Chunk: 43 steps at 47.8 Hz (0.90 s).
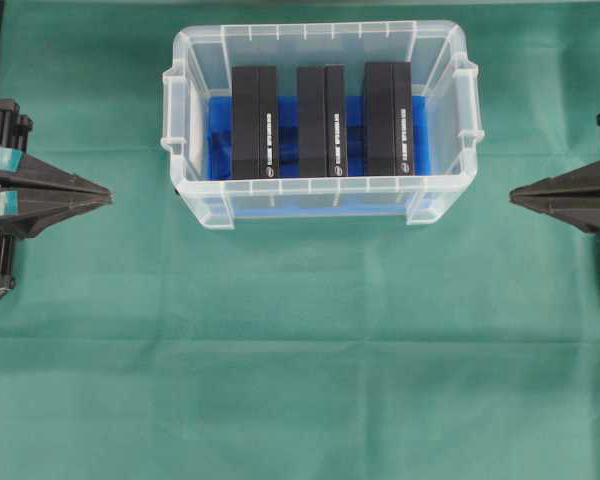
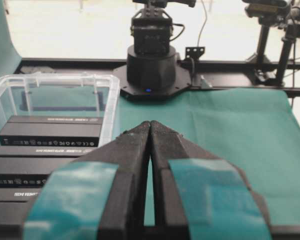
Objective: Take out the box from the case.
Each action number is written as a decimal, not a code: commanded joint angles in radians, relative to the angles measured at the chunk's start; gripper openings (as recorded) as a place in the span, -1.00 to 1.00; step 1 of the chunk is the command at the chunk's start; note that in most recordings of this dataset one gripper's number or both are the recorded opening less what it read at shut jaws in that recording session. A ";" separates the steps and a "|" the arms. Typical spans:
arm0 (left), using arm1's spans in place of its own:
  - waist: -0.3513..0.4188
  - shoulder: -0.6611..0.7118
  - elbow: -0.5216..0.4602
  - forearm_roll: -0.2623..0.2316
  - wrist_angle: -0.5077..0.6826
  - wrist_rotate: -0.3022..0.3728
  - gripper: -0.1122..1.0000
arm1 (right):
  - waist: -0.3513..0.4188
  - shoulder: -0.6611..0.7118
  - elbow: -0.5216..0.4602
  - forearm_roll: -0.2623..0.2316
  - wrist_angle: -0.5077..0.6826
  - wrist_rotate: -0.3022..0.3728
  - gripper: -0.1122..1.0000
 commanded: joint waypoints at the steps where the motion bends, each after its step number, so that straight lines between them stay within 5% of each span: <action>1: -0.012 0.003 -0.038 0.008 0.021 -0.009 -0.77 | -0.009 0.003 -0.025 0.006 -0.005 0.006 -0.80; 15: -0.014 -0.060 -0.117 0.009 0.178 -0.011 -0.77 | -0.023 0.011 -0.215 0.014 0.321 0.028 -0.80; 43: -0.008 -0.087 -0.310 0.012 0.422 -0.009 -0.77 | -0.035 0.026 -0.402 0.012 0.443 0.040 -0.80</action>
